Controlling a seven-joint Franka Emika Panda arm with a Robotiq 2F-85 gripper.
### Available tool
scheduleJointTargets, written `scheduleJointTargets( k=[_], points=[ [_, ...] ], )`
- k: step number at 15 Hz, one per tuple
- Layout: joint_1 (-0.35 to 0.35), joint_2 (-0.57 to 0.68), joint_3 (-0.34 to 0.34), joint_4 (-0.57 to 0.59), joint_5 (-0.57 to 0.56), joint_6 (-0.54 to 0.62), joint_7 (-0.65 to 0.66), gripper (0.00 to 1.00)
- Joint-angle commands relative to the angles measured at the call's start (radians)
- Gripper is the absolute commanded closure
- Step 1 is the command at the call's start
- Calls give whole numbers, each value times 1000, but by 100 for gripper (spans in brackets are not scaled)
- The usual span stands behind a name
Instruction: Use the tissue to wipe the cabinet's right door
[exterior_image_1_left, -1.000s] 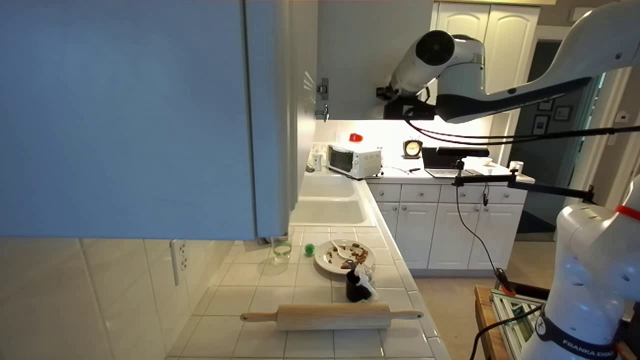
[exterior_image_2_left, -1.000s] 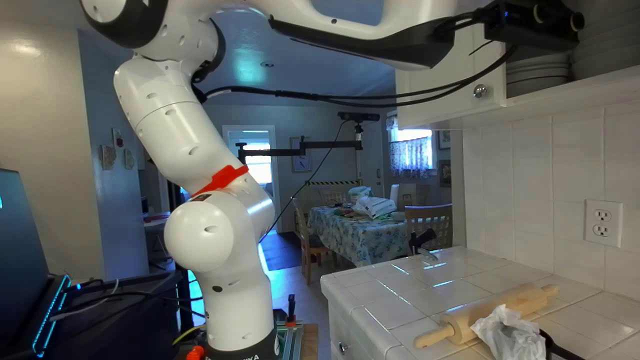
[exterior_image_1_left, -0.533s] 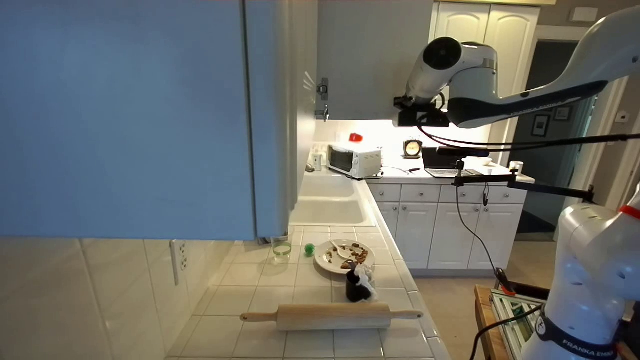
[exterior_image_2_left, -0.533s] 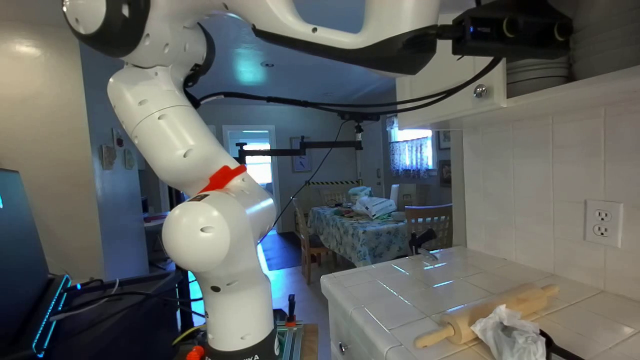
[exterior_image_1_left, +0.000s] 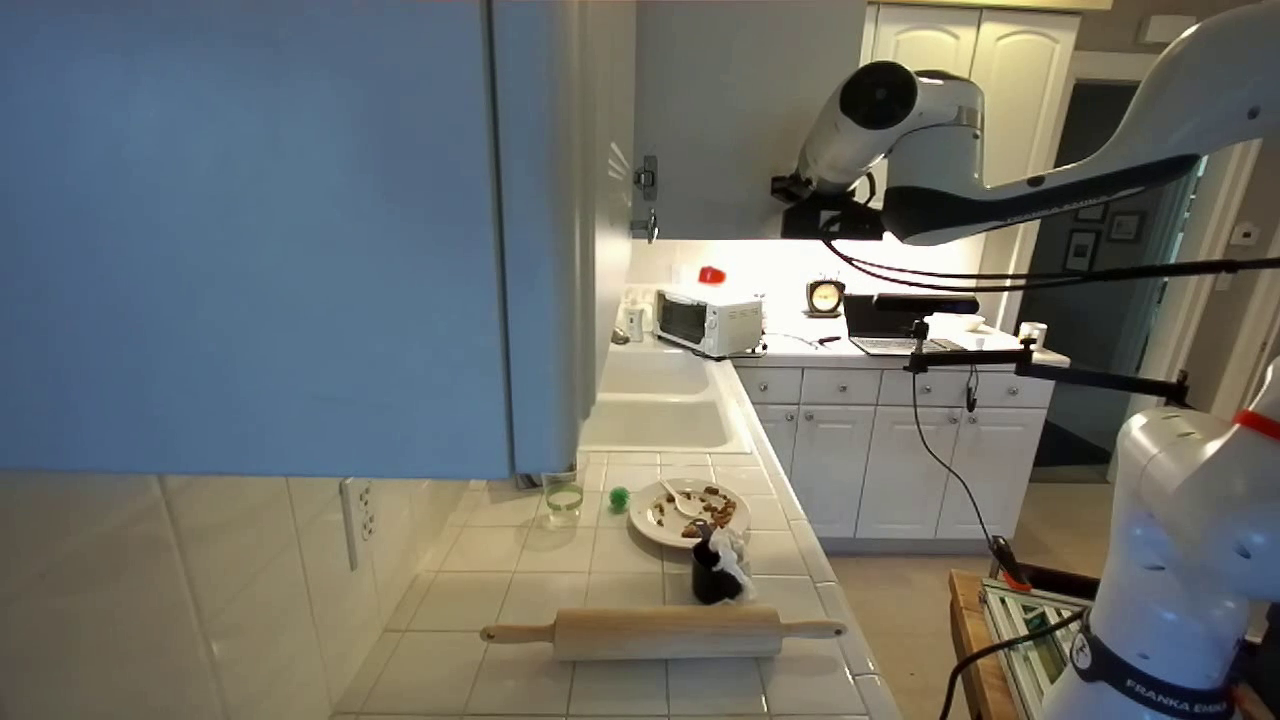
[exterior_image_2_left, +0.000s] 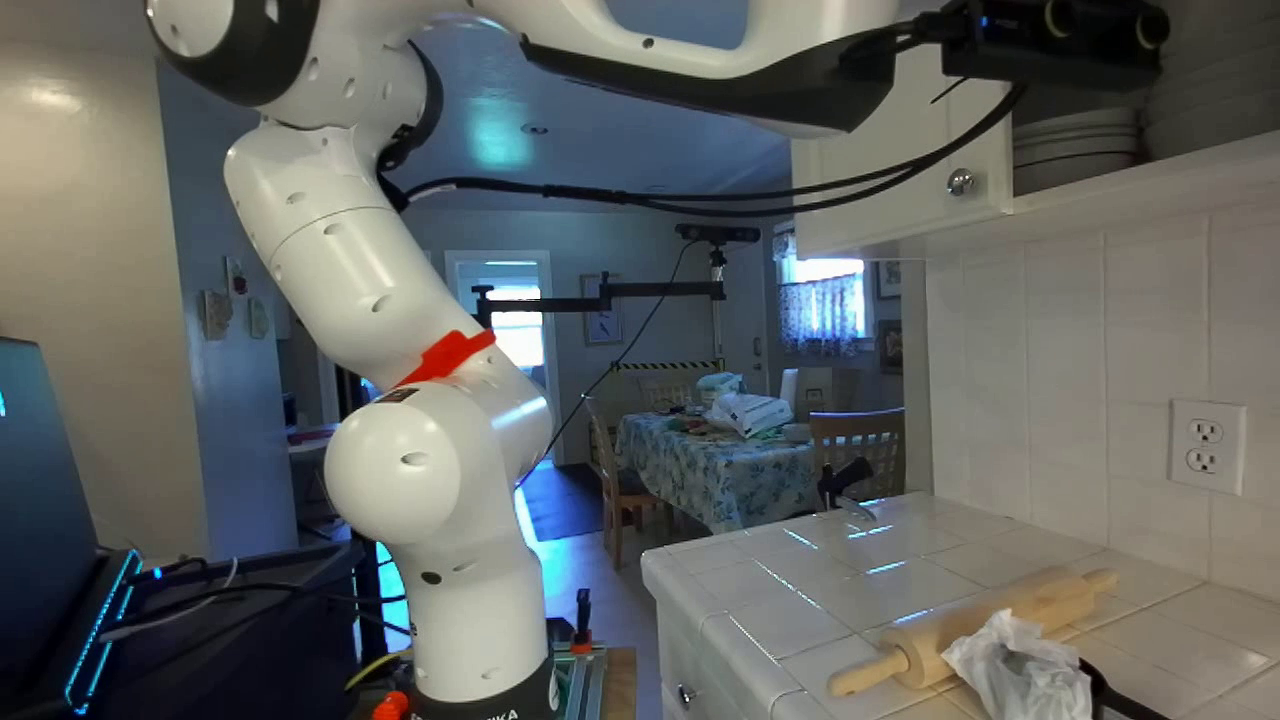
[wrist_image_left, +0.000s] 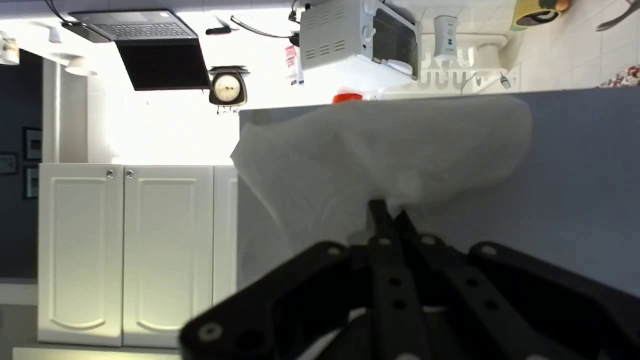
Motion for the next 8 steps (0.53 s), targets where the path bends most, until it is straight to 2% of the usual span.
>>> scheduleJointTargets(
  k=[1, 8],
  points=[
    [16, 71, 0, 80, -45, 57, -16, 100],
    [44, 154, 4, 153, -126, 259, -57, 100]
  ],
)
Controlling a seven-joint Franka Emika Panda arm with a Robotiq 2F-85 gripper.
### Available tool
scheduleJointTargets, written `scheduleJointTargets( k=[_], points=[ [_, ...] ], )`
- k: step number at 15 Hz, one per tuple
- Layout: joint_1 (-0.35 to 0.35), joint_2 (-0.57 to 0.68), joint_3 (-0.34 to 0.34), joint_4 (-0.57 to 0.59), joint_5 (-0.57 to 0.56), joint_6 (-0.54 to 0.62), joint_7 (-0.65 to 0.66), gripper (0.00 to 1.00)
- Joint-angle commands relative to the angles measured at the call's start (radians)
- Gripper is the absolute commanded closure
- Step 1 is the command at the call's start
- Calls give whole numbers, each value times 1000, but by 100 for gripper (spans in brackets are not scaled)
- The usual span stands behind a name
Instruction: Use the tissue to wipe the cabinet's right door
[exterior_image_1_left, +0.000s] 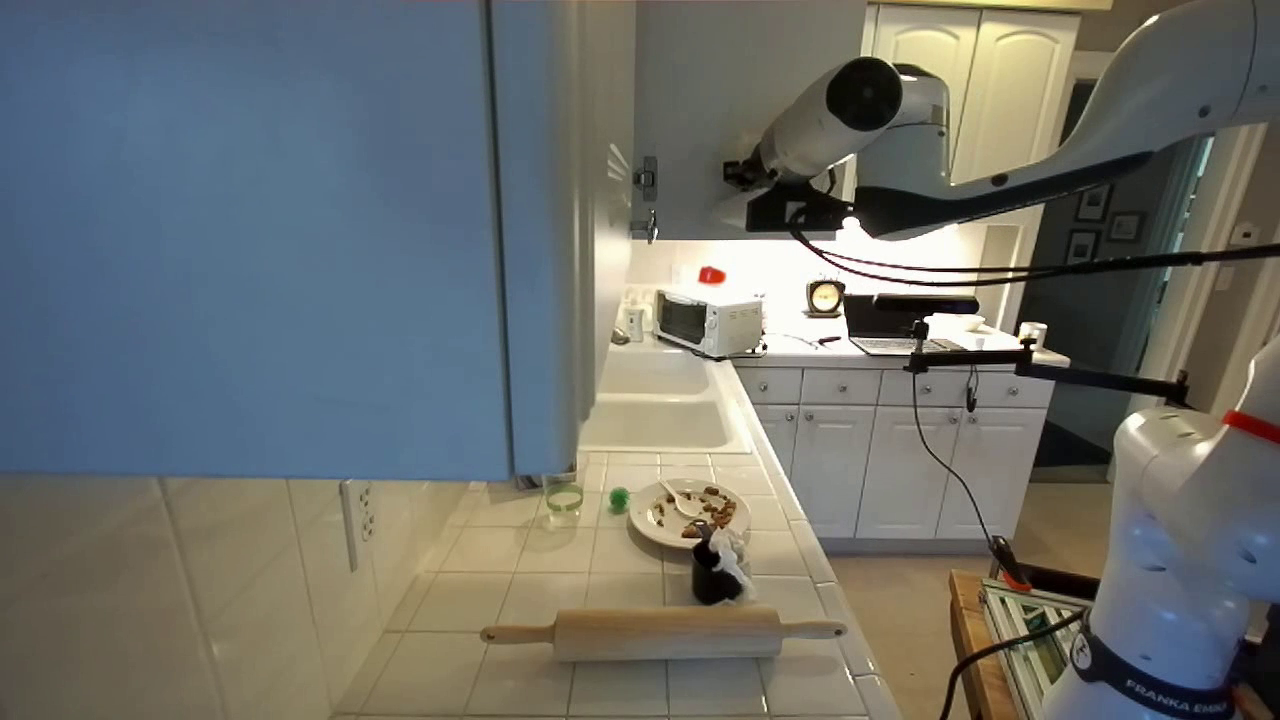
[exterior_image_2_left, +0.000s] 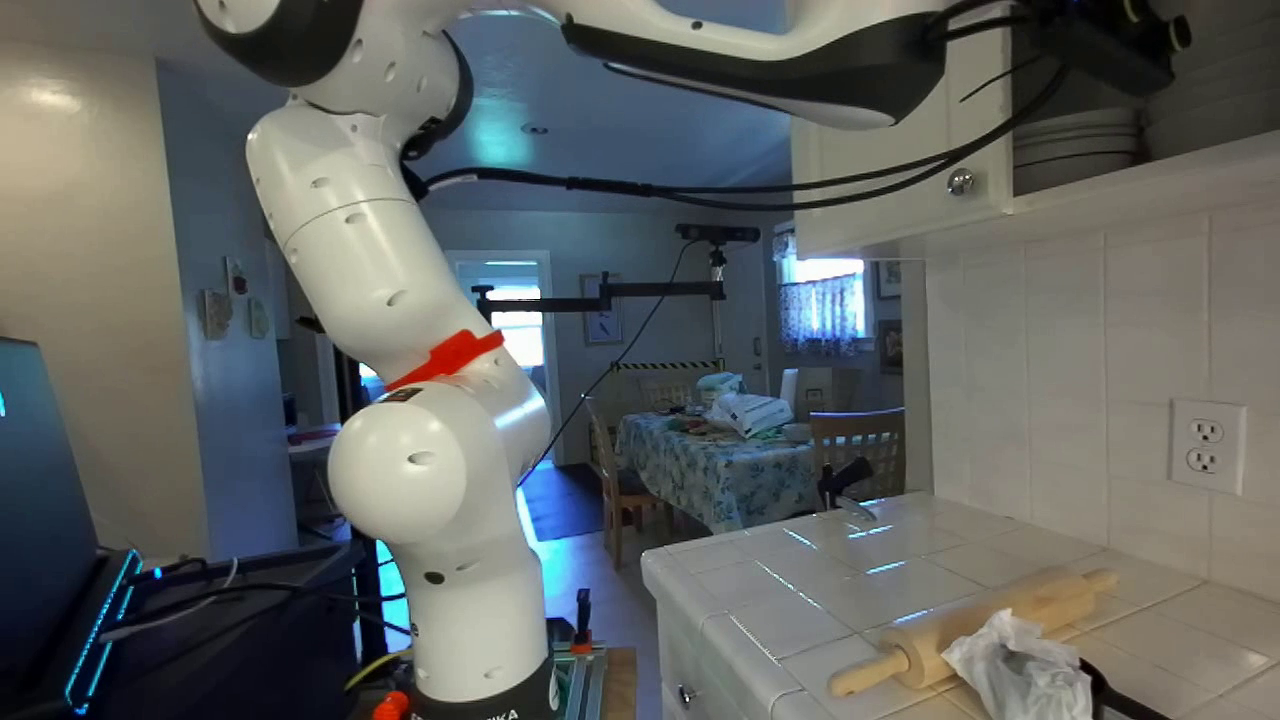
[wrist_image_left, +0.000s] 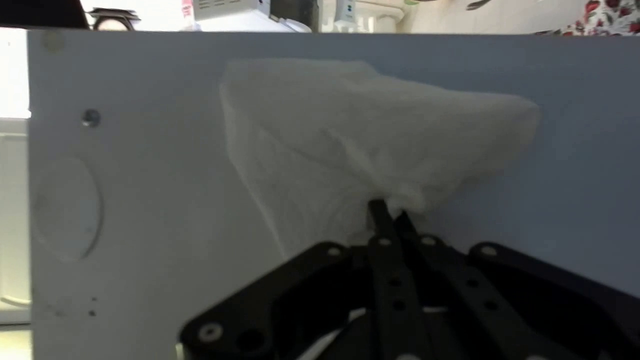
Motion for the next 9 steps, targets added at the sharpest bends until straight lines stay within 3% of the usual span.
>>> scheduleJointTargets(
  k=[1, 9],
  points=[
    [18, 63, -6, 69, -33, 92, -50, 100],
    [21, 140, -19, 112, 13, 331, -148, 100]
  ],
)
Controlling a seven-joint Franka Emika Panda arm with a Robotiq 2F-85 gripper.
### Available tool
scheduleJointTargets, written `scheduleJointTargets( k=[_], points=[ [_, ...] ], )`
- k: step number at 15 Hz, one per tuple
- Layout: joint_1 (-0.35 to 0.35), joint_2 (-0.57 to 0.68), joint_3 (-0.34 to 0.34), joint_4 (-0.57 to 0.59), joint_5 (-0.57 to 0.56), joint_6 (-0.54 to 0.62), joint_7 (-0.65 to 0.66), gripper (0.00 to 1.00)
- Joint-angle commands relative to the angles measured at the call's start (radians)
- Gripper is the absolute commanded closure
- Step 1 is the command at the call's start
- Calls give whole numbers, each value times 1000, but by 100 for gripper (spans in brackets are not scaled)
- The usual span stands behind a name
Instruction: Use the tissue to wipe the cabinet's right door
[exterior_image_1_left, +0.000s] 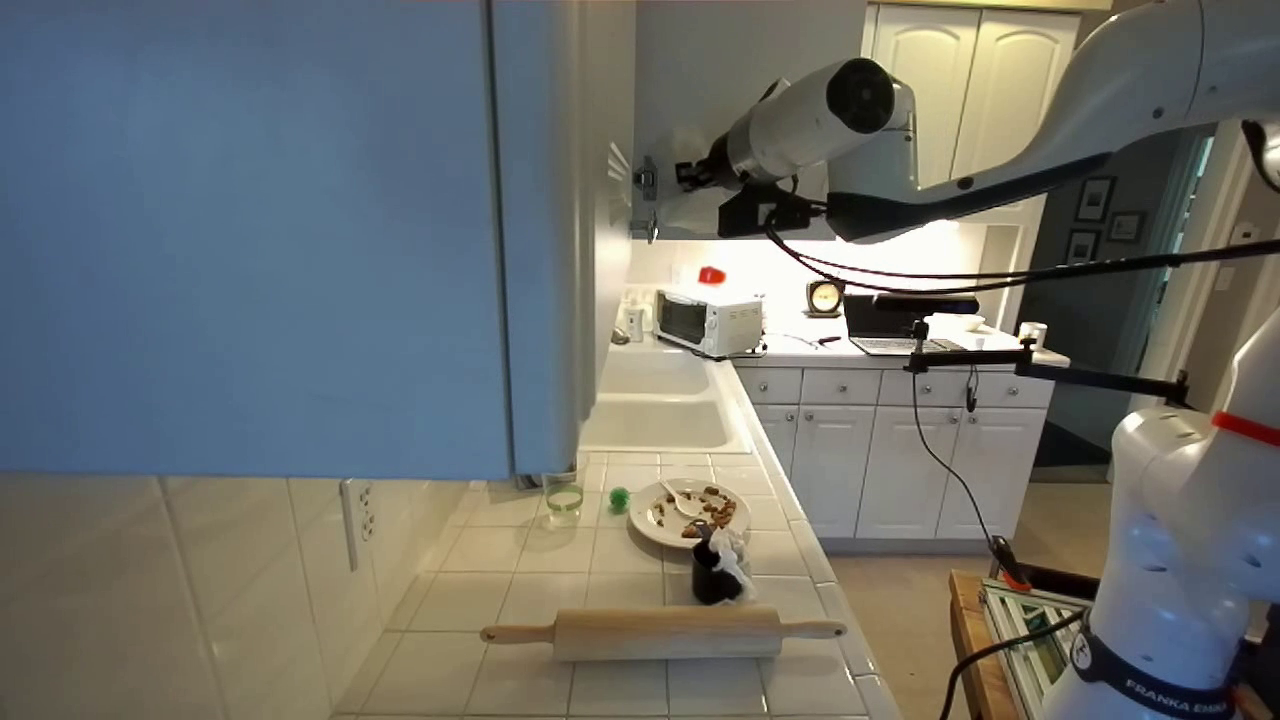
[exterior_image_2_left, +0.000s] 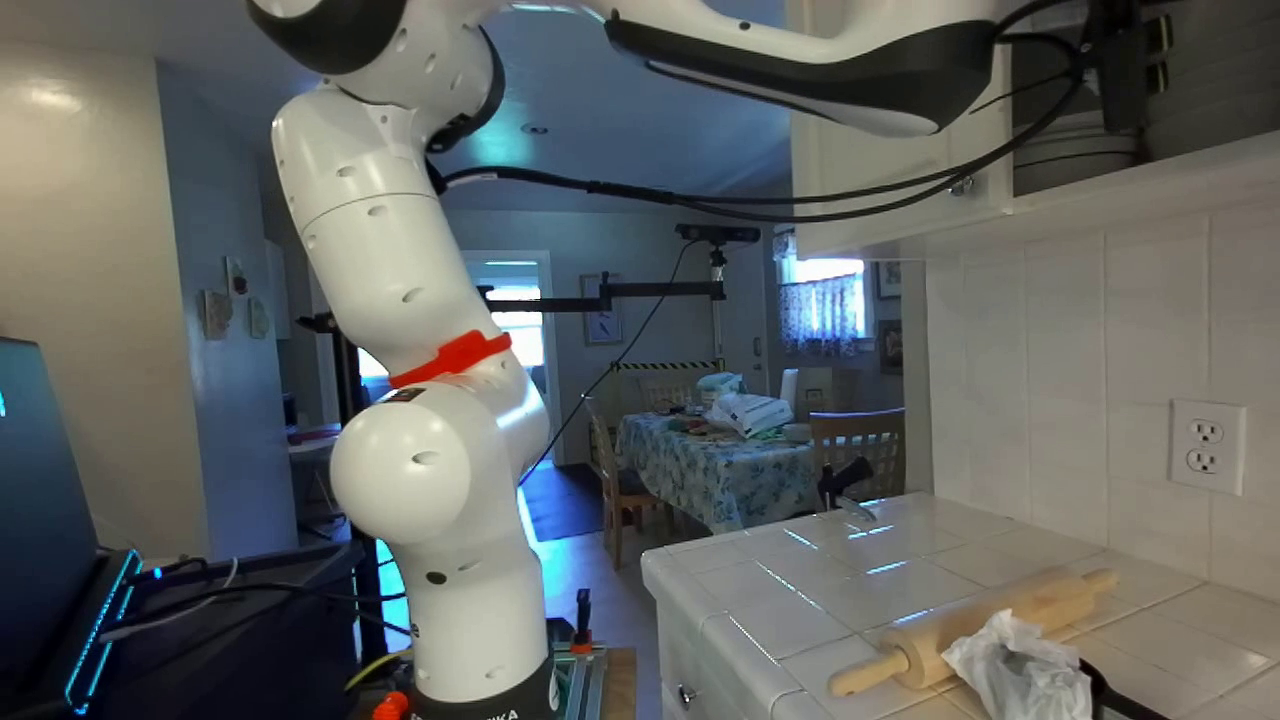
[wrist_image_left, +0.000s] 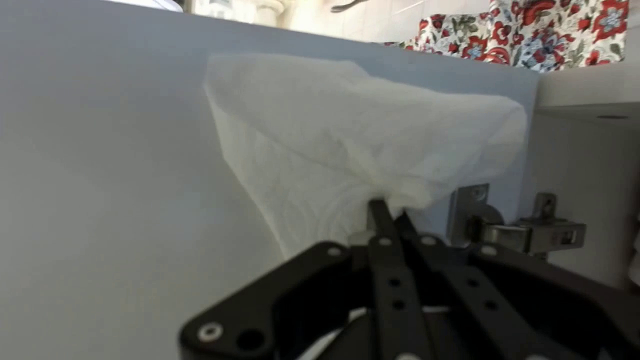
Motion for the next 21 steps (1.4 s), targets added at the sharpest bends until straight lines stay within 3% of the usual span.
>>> scheduleJointTargets(
  k=[1, 10, 21],
  points=[
    [-4, 48, -15, 39, 29, 66, -61, 100],
    [-39, 22, -10, -10, 214, -43, -84, 100],
    [-81, -139, -16, -150, 435, -254, -98, 100]
  ],
)
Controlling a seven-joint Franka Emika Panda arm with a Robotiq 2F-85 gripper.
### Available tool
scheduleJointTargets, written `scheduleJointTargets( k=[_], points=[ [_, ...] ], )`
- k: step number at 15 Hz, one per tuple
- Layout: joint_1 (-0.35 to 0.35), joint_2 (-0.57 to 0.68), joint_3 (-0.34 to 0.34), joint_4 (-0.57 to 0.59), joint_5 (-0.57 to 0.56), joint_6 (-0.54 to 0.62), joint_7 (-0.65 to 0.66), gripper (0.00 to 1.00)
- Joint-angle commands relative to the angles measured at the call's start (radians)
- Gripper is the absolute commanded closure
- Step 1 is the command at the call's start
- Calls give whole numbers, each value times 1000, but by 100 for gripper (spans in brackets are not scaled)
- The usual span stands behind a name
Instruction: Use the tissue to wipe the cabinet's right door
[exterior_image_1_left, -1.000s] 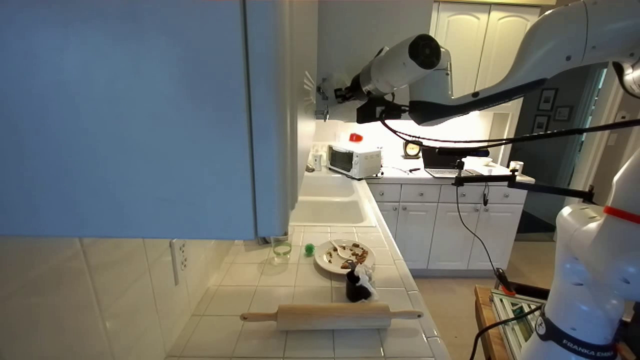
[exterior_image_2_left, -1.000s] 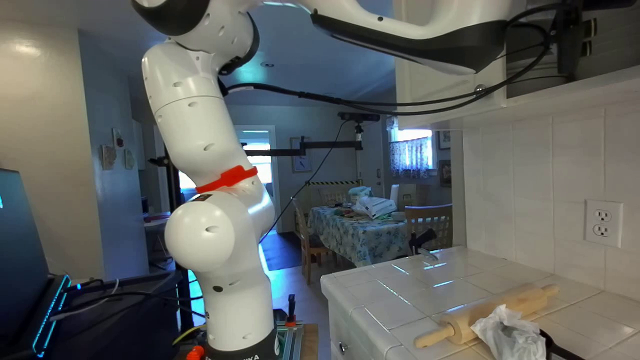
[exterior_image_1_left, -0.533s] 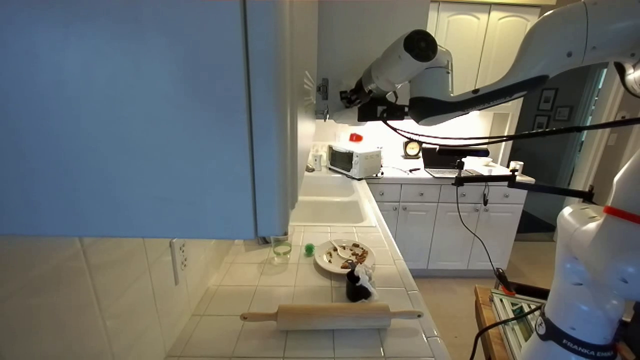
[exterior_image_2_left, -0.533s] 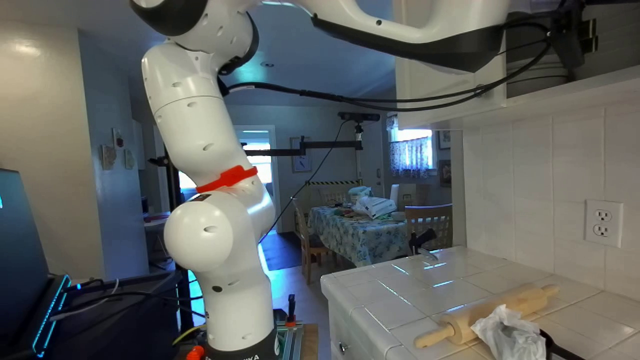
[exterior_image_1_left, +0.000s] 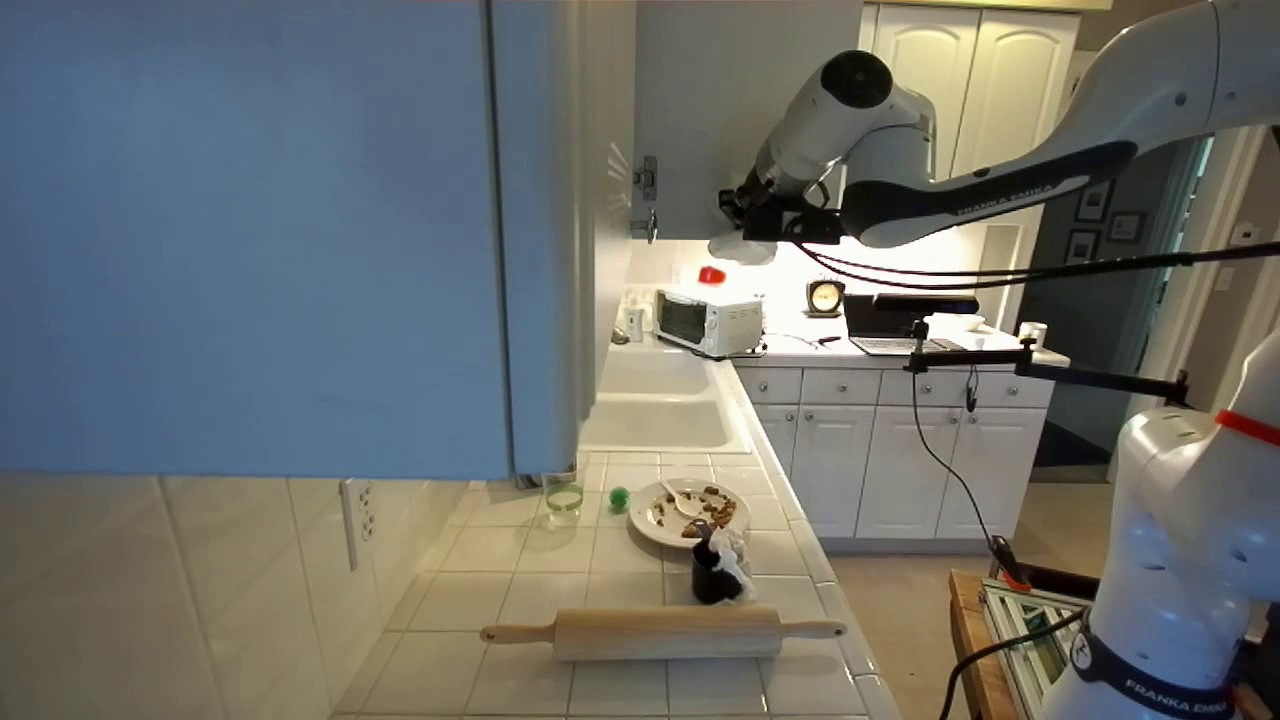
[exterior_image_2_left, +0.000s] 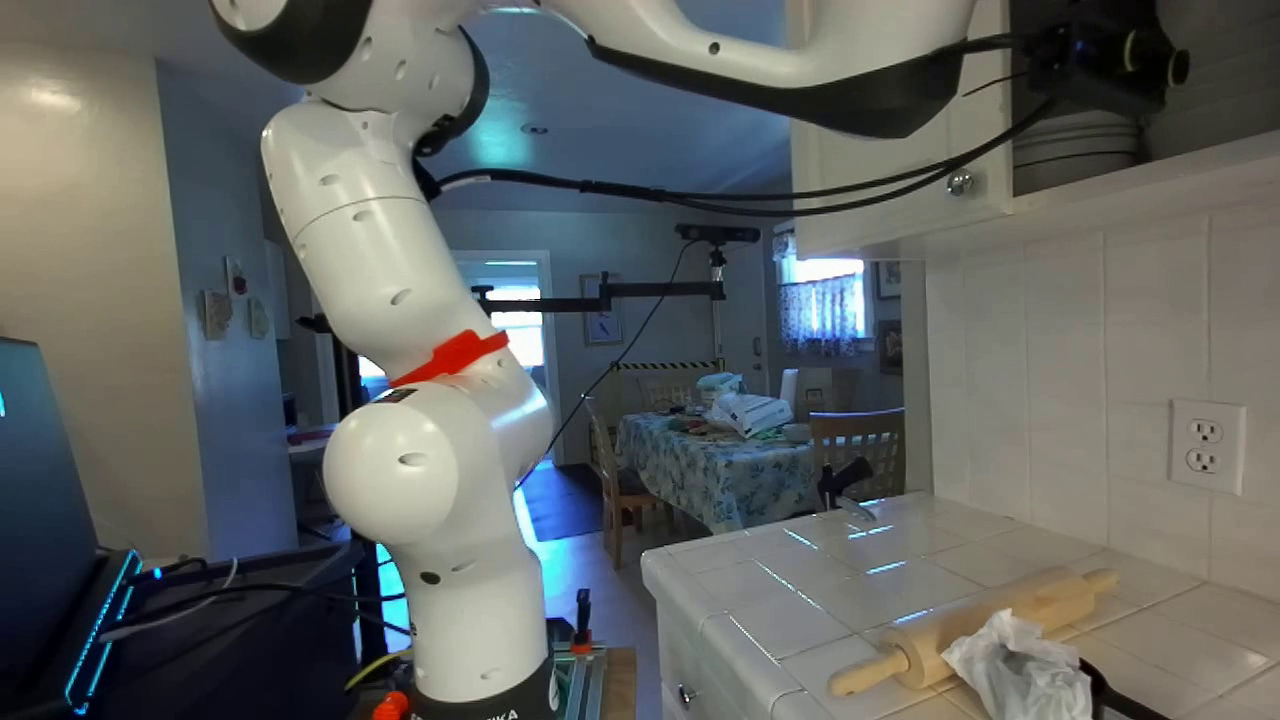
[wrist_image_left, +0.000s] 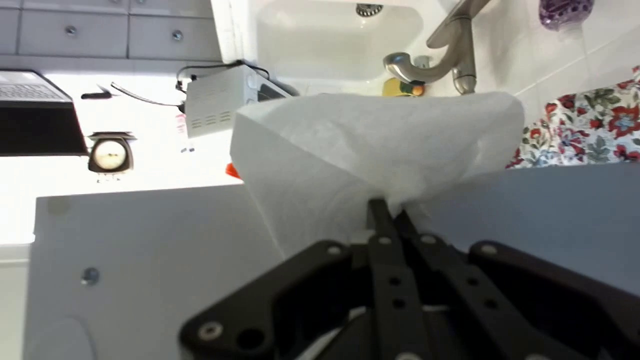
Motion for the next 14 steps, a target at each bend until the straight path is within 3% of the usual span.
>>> scheduleJointTargets(
  k=[1, 9, 14],
  points=[
    [-21, -93, 1, -88, 98, -59, -37, 100],
    [28, -99, 84, -149, 79, 29, -110, 100],
    [75, -41, 130, -143, 69, 179, -178, 100]
  ],
)
